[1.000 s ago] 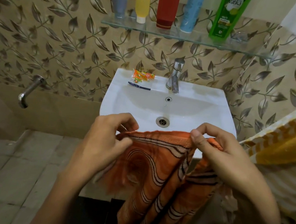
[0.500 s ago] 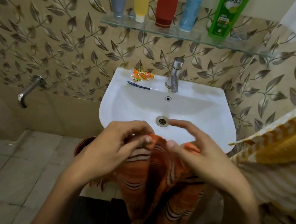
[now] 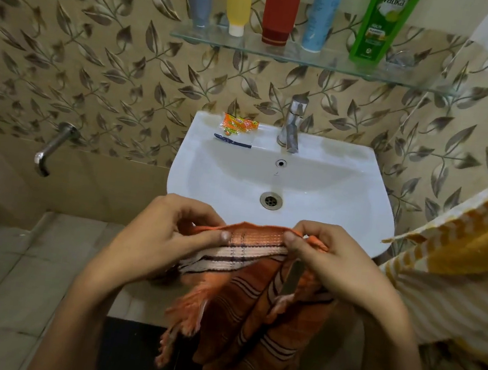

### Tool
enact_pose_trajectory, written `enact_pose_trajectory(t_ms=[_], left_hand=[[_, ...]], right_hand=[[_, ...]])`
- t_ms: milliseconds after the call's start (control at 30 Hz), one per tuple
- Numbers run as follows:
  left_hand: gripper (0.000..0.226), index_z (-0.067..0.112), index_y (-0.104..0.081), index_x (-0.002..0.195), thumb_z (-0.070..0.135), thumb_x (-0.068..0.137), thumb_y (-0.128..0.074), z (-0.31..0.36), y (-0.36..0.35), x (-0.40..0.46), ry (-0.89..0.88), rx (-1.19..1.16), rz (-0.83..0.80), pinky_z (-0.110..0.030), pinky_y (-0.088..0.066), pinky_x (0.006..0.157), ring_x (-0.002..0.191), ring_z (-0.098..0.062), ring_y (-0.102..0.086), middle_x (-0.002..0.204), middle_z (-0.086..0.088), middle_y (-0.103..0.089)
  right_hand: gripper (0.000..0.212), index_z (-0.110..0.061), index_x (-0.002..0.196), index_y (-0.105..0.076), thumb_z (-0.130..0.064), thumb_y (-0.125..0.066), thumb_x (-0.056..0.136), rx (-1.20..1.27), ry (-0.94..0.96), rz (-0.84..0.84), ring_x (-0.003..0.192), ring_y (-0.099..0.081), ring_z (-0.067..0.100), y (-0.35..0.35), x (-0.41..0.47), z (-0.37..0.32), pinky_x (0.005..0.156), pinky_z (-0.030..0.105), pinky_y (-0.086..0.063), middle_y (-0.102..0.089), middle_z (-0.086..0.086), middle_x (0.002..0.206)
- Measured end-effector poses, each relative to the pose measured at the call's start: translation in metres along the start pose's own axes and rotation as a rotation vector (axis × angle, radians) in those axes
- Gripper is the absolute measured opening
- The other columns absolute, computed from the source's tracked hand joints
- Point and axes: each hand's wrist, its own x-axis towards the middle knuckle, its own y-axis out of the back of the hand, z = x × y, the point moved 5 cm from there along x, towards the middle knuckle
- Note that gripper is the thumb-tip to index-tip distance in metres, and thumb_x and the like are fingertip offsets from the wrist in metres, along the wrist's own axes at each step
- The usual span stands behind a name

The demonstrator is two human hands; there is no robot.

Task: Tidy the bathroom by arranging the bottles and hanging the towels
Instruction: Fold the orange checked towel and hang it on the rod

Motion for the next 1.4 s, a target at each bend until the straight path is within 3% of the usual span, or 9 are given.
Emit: enact_pose_trajectory(t_ms=[200, 267, 567, 733, 833, 1033, 1167, 1300, 1400], left_hand=[[0.029, 0.009, -0.074, 0.084, 0.033, 0.087, -0.057, 0.003, -0.013, 0.000, 0.073, -0.166, -0.040, -0.036, -0.054, 0.059, 0.069, -0.034, -0.070, 0.077, -0.018, -0.072], [0.027, 0.007, -0.072, 0.080, 0.026, 0.090, -0.058, 0.003, -0.021, 0.000, 0.111, -0.206, -0.033, -0.029, -0.050, 0.053, 0.056, -0.026, -0.069, 0.069, -0.017, -0.070], [0.030, -0.009, -0.063, 0.070, 0.016, 0.086, -0.060, 0.003, -0.034, -0.003, 0.245, -0.333, 0.122, -0.010, -0.034, 0.036, 0.032, -0.004, -0.051, 0.054, -0.014, -0.052], [0.023, 0.012, -0.073, 0.065, 0.021, 0.083, -0.062, 0.003, -0.045, -0.005, 0.273, -0.296, 0.132, -0.015, -0.041, 0.043, 0.039, -0.016, -0.059, 0.050, -0.003, -0.067], [0.017, 0.018, -0.075, 0.068, 0.026, 0.080, -0.066, 0.002, -0.049, -0.005, 0.288, -0.308, 0.134, -0.029, -0.053, 0.059, 0.057, -0.025, -0.070, 0.056, -0.006, -0.071], [0.020, 0.014, -0.073, 0.063, 0.025, 0.078, -0.067, 0.003, -0.052, -0.007, 0.309, -0.370, 0.141, -0.017, -0.042, 0.045, 0.044, -0.011, -0.058, 0.053, -0.007, -0.070], [0.025, 0.013, -0.072, 0.061, 0.026, 0.081, -0.064, 0.004, -0.055, -0.007, 0.303, -0.370, 0.101, -0.018, -0.044, 0.045, 0.042, -0.011, -0.055, 0.052, -0.007, -0.067], [0.033, -0.004, -0.064, 0.069, 0.016, 0.091, -0.050, 0.005, -0.059, -0.006, 0.355, -0.483, -0.057, -0.016, -0.045, 0.043, 0.046, -0.013, -0.055, 0.060, -0.016, -0.058], [0.035, -0.001, -0.070, 0.081, 0.017, 0.093, -0.043, 0.008, -0.064, -0.007, 0.380, -0.451, -0.172, -0.010, -0.045, 0.049, 0.056, -0.006, -0.062, 0.076, -0.012, -0.074]], right_hand=[[0.015, -0.022, 0.080, -0.055, -0.022, -0.046, 0.093, 0.149, -0.224, 0.042, 0.047, -0.052, 0.005, -0.013, 0.011, 0.010, 0.052, 0.020, -0.042, -0.058, -0.002, 0.065], [0.018, -0.024, 0.083, -0.050, -0.012, -0.039, 0.091, 0.262, -0.292, -0.003, 0.037, -0.048, 0.000, -0.021, 0.010, 0.007, 0.040, 0.012, -0.039, -0.058, -0.007, 0.056], [0.018, -0.035, 0.093, -0.057, -0.017, -0.054, 0.092, 0.269, -0.062, -0.043, 0.070, -0.061, 0.010, -0.016, -0.007, -0.008, 0.065, 0.027, -0.047, -0.067, -0.013, 0.078], [0.015, -0.033, 0.099, -0.054, -0.020, -0.057, 0.092, 0.261, -0.121, -0.001, 0.077, -0.066, 0.007, -0.017, -0.010, -0.006, 0.073, 0.030, -0.052, -0.070, -0.003, 0.098], [0.016, -0.025, 0.089, -0.063, -0.021, -0.074, 0.079, 0.303, -0.136, 0.067, 0.070, -0.070, 0.009, -0.016, -0.009, -0.005, 0.069, 0.029, -0.052, -0.075, -0.001, 0.082], [0.011, -0.025, 0.067, -0.074, -0.022, -0.084, 0.062, 0.303, -0.060, 0.159, 0.064, -0.071, 0.010, -0.007, -0.014, -0.012, 0.064, 0.025, -0.058, -0.074, -0.002, 0.067], [0.017, -0.025, 0.083, -0.077, -0.028, -0.081, 0.066, 0.230, -0.042, 0.060, 0.080, -0.072, 0.009, -0.006, -0.019, -0.015, 0.080, 0.034, -0.058, -0.076, -0.005, 0.082], [0.066, -0.023, 0.104, -0.071, -0.047, -0.083, 0.043, 0.130, -0.066, -0.088, 0.091, -0.070, 0.004, -0.017, -0.027, -0.021, 0.088, 0.033, -0.055, -0.075, -0.007, 0.094], [0.045, -0.026, 0.091, -0.073, -0.042, -0.083, 0.050, -0.055, -0.054, 0.046, 0.086, -0.068, -0.001, -0.012, -0.024, -0.022, 0.084, 0.030, -0.056, -0.074, -0.010, 0.087]])
